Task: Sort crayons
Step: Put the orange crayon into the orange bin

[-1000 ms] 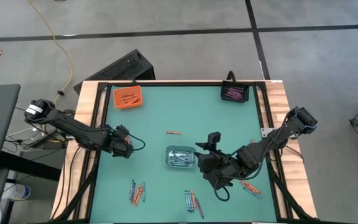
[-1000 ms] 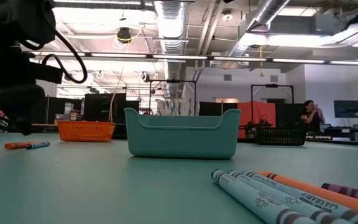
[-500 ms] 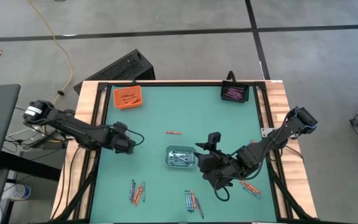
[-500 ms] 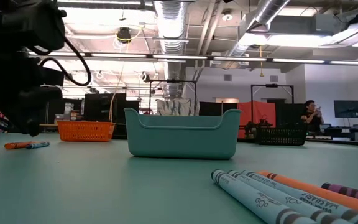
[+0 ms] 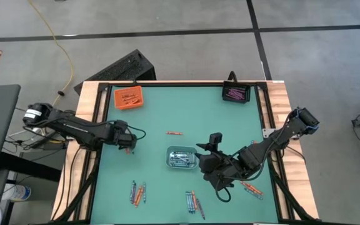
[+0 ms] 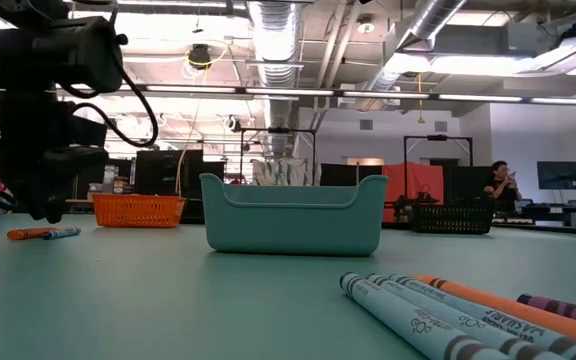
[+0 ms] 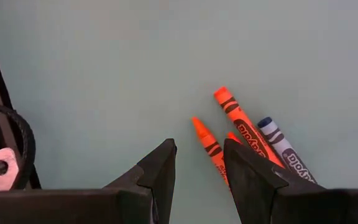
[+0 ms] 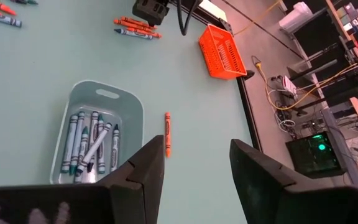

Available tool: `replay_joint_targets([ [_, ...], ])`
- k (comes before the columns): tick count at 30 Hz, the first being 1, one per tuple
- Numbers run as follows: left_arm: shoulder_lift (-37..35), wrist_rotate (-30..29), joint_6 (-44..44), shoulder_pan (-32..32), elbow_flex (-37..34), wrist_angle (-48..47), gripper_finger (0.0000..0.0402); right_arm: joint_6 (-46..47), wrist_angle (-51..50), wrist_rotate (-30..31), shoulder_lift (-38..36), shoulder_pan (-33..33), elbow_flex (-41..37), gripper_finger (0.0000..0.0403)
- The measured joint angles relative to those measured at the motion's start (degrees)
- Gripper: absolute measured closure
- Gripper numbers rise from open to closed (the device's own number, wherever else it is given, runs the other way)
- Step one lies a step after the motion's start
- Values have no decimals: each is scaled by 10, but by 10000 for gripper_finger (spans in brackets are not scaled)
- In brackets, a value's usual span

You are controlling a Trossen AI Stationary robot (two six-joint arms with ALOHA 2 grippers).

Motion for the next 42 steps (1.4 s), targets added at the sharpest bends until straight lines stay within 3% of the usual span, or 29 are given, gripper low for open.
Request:
replay_joint_targets([
  [7, 1, 15, 19, 20, 0, 4, 276, 0, 6, 0, 0, 0, 0, 220],
  [17, 74, 29, 60, 38, 3, 49, 277, 1, 10, -1, 0, 0, 0, 220],
  [24, 84, 31, 60, 38, 13, 38, 279, 2, 24, -1, 0, 0, 0, 220],
  [34, 85, 50, 50, 21, 14, 33, 350, 3, 26, -1, 0, 0, 0, 220],
  [42, 85, 57, 52, 3, 14, 28, 360, 4, 27, -1, 0, 0, 0, 220],
])
